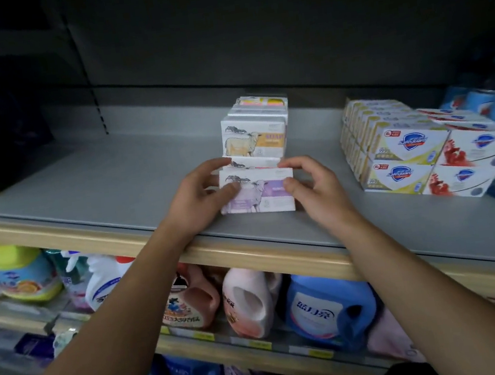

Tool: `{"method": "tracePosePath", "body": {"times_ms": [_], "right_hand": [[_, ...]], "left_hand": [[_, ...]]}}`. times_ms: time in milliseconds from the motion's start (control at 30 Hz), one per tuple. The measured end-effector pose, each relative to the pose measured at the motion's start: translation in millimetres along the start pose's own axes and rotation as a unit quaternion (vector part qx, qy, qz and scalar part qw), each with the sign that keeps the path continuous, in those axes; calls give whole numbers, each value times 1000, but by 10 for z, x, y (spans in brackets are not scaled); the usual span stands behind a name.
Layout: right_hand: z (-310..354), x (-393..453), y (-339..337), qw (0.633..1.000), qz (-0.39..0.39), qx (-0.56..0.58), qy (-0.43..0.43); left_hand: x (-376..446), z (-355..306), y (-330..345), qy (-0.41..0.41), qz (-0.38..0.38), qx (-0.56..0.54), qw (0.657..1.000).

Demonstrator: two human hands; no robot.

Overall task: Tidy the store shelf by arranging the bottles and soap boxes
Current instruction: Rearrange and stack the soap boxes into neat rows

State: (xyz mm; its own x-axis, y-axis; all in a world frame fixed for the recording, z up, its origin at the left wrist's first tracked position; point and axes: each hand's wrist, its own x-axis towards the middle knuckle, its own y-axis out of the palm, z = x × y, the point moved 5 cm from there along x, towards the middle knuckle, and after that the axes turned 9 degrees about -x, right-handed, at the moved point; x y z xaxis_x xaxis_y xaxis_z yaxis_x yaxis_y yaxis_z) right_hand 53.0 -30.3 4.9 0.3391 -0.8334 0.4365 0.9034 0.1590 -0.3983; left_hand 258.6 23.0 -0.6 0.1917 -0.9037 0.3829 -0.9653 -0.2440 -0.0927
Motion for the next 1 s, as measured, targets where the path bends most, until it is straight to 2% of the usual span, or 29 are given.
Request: {"method": "tracePosePath", "body": {"times_ms": [100,167,233,367,433,500,700,800,867,933,1000], "right_hand": [[6,-61,77,993,96,72,20],[-9,-86,138,989,133,63,13],[-46,-61,143,993,109,37,23],[-102,-6,105,989,38,114,89],[-131,3,88,987,30,119,104],[-138,-4,82,986,38,122,104],[-41,-62,93,996,72,11,51],[103,-93,-43,995,25,-94,-20],[198,-107,-150,979,12,-187,-83],[223,-92,-279,963,10,-252,-95],[199,-60,-422,951,-1,-297,-81]], "left_hand": [[-10,56,-82,-36,-26,-88,995],[9,108,-107,-82,-40,-112,990],[37,123,-89,-110,-40,-104,988],[33,62,-19,-126,-16,-73,989],[19,54,10,-132,-2,-32,991],[10,53,0,-136,-16,-35,990],[-62,-44,24,-70,-8,-104,992],[-68,-207,120,18,31,-35,999],[-21,-330,244,71,63,-5,995],[26,-409,416,104,78,30,991],[65,-416,581,102,81,47,990]]}}
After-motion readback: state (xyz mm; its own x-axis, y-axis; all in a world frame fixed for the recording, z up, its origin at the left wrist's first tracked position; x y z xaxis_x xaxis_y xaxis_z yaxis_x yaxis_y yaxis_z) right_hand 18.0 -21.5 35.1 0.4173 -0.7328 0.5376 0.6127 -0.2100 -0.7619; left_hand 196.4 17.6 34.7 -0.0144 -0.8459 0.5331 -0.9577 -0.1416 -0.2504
